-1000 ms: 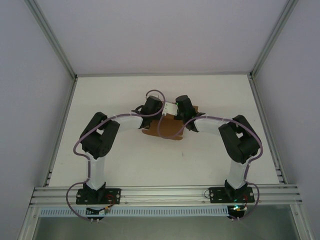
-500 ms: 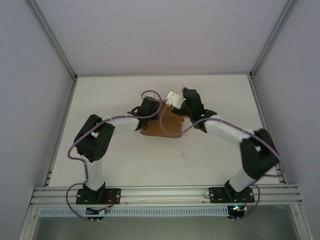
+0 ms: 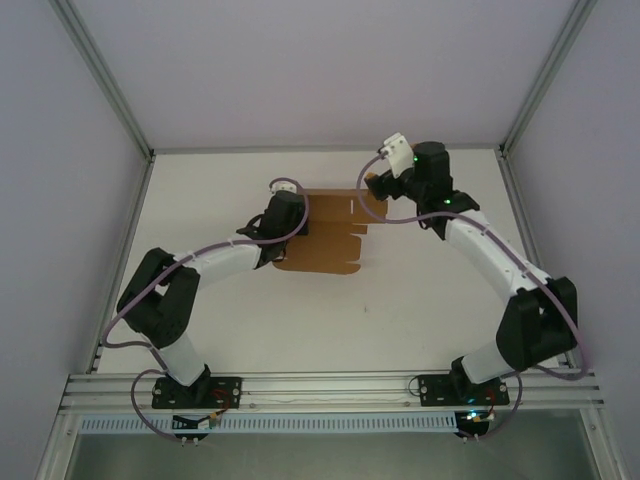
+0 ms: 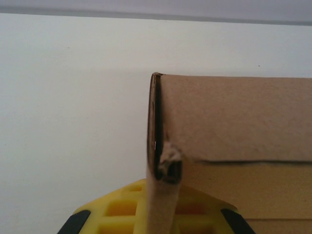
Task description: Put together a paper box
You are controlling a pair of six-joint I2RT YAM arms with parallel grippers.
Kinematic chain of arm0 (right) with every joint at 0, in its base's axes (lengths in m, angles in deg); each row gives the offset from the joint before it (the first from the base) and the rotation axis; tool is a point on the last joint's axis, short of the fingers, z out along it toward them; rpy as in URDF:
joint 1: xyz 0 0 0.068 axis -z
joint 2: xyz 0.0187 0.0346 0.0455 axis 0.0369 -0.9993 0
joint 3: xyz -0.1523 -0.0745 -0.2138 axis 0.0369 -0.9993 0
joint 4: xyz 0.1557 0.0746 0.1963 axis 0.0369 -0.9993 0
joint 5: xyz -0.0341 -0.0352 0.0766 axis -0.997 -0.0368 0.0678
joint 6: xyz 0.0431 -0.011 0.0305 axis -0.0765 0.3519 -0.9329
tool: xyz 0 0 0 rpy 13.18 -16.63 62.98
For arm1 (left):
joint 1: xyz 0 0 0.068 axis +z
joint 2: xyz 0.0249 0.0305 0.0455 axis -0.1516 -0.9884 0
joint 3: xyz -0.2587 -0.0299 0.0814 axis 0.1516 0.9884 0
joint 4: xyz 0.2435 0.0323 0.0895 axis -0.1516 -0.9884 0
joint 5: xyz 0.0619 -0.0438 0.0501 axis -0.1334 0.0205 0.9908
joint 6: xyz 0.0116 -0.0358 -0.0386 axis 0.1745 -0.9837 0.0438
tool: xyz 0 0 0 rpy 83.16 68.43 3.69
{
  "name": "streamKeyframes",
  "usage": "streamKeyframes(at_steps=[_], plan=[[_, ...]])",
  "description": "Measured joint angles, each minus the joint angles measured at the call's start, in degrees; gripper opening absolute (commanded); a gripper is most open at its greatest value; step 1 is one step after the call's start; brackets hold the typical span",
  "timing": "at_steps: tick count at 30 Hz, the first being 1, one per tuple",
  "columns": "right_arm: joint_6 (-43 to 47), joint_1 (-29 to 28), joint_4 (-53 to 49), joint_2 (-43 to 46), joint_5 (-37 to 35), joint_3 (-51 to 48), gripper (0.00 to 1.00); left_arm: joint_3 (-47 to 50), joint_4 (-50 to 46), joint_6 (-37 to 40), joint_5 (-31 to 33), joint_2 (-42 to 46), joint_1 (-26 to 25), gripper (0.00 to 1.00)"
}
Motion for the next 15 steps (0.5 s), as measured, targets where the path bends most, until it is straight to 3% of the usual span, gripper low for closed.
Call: streamKeyframes(at_steps=[15], plan=[[-5.9,0.0,-2.4,-4.8,15.4,0.0,0.87,0.2,-1.3,0.0,-2.7,1.6,0.0,0.0]])
